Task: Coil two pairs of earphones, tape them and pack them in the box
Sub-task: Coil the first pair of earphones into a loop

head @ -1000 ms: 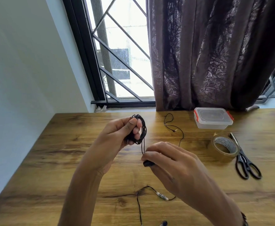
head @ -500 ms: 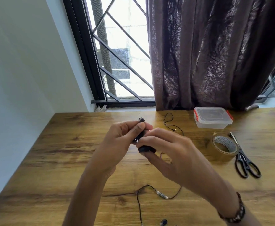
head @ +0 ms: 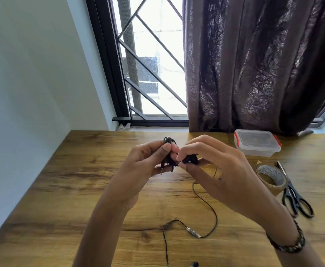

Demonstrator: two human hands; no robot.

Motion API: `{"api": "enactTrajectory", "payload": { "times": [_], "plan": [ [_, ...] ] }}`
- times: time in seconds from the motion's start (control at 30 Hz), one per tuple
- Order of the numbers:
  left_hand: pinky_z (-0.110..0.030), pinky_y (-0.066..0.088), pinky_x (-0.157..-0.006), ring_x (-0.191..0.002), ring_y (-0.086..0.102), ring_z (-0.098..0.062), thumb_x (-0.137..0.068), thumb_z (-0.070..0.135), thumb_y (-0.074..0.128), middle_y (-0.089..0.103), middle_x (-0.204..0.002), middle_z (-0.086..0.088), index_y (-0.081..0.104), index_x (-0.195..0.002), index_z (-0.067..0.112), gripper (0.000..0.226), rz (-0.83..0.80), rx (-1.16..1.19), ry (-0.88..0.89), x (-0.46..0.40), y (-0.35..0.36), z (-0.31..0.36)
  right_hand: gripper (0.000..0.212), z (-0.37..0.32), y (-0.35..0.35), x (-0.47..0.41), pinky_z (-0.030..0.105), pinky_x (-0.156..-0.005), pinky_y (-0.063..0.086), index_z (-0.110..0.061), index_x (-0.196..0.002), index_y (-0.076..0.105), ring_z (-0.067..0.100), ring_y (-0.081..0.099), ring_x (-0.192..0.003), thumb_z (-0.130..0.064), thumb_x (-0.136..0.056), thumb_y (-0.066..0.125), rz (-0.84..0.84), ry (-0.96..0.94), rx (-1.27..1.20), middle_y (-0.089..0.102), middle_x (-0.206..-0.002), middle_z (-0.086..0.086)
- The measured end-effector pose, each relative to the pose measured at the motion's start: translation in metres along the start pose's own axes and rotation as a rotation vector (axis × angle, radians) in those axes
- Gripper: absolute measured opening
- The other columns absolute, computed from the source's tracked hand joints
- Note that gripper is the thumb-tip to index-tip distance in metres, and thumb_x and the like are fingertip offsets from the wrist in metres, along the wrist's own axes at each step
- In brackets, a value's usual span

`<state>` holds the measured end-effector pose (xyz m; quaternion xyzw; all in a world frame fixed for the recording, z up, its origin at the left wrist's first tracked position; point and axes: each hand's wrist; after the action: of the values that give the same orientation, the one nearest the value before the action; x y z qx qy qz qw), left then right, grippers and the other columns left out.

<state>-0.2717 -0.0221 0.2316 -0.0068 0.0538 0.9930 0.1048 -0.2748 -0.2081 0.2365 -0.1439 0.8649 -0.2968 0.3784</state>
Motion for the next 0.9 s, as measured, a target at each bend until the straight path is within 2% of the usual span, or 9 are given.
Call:
{"api": "enactTrajectory", "payload": {
  "times": [0.13, 0.27, 0.43, 0.53, 0.73, 0.9],
  "plan": [
    [-0.030, 0.055, -0.086, -0.091, 0.064, -0.015, -0.086, 0.024, 0.052, 0.069, -0.089, -0.004, 0.073, -0.083, 0.014, 0.023, -0.044, 0.108, -0.006, 0.001, 0.000, 0.002, 0.013, 0.000, 0.002, -0.001, 0.011, -0.080, 0.051, -0.009, -0.100, 0.067, 0.005, 0.064, -0.095, -0.009, -0.088, 0.067, 0.087, 0.038, -0.055, 0.064, -0.100, -0.003],
    [-0.027, 0.050, -0.088, -0.090, 0.062, -0.011, -0.087, 0.023, 0.049, 0.067, -0.084, 0.003, 0.073, -0.076, 0.018, 0.026, -0.078, 0.165, 0.033, 0.002, 0.002, 0.007, 0.009, -0.001, 0.009, 0.000, 0.014, -0.081, 0.053, -0.004, -0.095, 0.066, 0.010, 0.065, -0.093, -0.002, -0.087, 0.067, 0.174, 0.037, -0.113, 0.065, -0.098, 0.002],
    [-0.020, 0.050, -0.077, -0.081, 0.063, -0.006, -0.089, 0.022, 0.046, 0.062, -0.074, 0.009, 0.069, -0.066, 0.023, 0.032, -0.125, 0.216, 0.053, 0.000, 0.000, 0.009, 0.014, -0.002, 0.014, -0.001, 0.026, -0.081, 0.057, -0.009, -0.094, 0.066, 0.013, 0.069, -0.093, 0.002, -0.086, 0.069, 0.311, 0.055, -0.144, 0.070, -0.095, 0.000],
    [-0.021, 0.052, -0.074, -0.081, 0.063, -0.007, -0.089, 0.022, 0.047, 0.062, -0.076, 0.008, 0.069, -0.068, 0.021, 0.030, -0.173, 0.291, 0.024, 0.001, -0.001, 0.009, 0.014, -0.004, 0.016, -0.002, 0.027, -0.080, 0.058, -0.008, -0.095, 0.068, 0.012, 0.070, -0.092, -0.001, -0.084, 0.071, 0.389, 0.068, -0.189, 0.072, -0.094, 0.000],
    [-0.025, 0.054, -0.075, -0.081, 0.061, -0.010, -0.089, 0.022, 0.047, 0.062, -0.082, 0.006, 0.067, -0.071, 0.018, 0.027, -0.204, 0.344, 0.005, -0.002, -0.001, 0.007, 0.013, -0.008, 0.019, -0.004, 0.017, -0.079, 0.055, -0.003, -0.094, 0.070, 0.012, 0.067, -0.091, -0.002, -0.082, 0.074, 0.414, 0.087, -0.177, 0.064, -0.097, 0.003],
    [-0.026, 0.053, -0.074, -0.083, 0.061, -0.011, -0.091, 0.023, 0.051, 0.063, -0.084, 0.003, 0.068, -0.073, 0.018, 0.026, -0.242, 0.299, -0.008, -0.005, -0.002, 0.005, 0.017, -0.009, 0.021, -0.002, 0.015, -0.075, 0.054, -0.012, -0.093, 0.068, 0.009, 0.068, -0.090, -0.008, -0.080, 0.077, 0.385, 0.154, -0.204, 0.067, -0.092, -0.005]
  ]
}}
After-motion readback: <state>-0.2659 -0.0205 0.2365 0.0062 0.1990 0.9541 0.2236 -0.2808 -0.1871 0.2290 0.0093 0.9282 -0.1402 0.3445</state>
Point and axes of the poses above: each hand's wrist, its own x-axis away from the middle knuckle, its own y-axis out of the palm, z = x × y
